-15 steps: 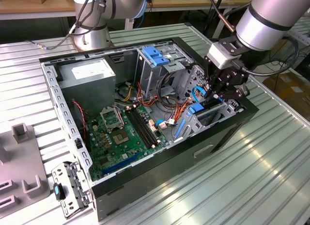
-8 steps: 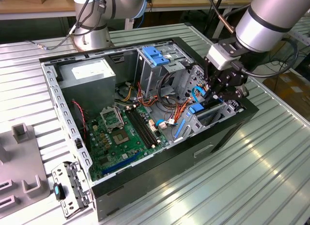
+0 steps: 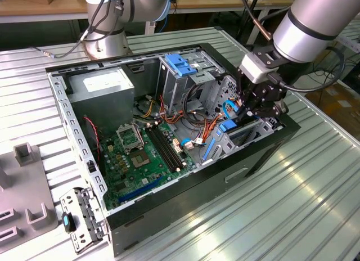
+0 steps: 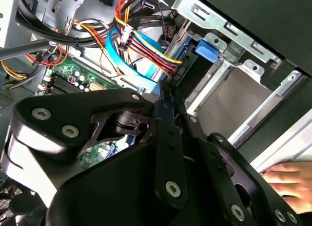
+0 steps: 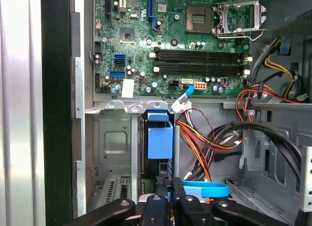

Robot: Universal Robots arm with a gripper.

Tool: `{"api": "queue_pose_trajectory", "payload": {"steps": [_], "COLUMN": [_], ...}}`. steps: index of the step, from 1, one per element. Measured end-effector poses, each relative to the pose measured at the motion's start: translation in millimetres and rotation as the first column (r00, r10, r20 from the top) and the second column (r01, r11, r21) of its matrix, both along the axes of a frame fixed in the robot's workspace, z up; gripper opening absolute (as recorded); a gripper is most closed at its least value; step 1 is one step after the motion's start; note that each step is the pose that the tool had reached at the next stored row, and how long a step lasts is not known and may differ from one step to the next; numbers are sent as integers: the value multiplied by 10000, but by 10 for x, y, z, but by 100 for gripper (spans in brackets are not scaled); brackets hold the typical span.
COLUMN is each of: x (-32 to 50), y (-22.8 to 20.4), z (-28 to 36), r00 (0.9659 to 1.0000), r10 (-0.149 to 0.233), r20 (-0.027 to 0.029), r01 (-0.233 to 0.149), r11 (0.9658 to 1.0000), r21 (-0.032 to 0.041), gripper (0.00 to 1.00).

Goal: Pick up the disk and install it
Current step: 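Insert the second disk wire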

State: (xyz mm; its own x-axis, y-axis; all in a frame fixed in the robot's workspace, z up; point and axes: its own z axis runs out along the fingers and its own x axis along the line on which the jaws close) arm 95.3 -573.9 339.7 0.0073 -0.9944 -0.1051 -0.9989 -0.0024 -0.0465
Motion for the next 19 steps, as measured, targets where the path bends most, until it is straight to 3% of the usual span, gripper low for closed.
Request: {"api": "queue_pose_trajectory", "payload": {"steps": [6,8,9,10,13,15,19], "x": [0,0,0,0,0,0,0], "y": [-2,-2,-2,-2,-2,-2,-2], "z": [14,113,160,188,189,191,193], "r00": [10000,10000,10000,10000,10000,10000,10000], "r10": [2,0,1,0,0,1,0], "r20": [10,21,27,32,33,34,37], "r01": [-2,0,-1,0,0,-1,0], "r11": [10000,10000,10000,10000,10000,10000,10000], "r21": [24,9,11,12,13,10,10], "gripper": [17,17,24,24,22,11,11]}}
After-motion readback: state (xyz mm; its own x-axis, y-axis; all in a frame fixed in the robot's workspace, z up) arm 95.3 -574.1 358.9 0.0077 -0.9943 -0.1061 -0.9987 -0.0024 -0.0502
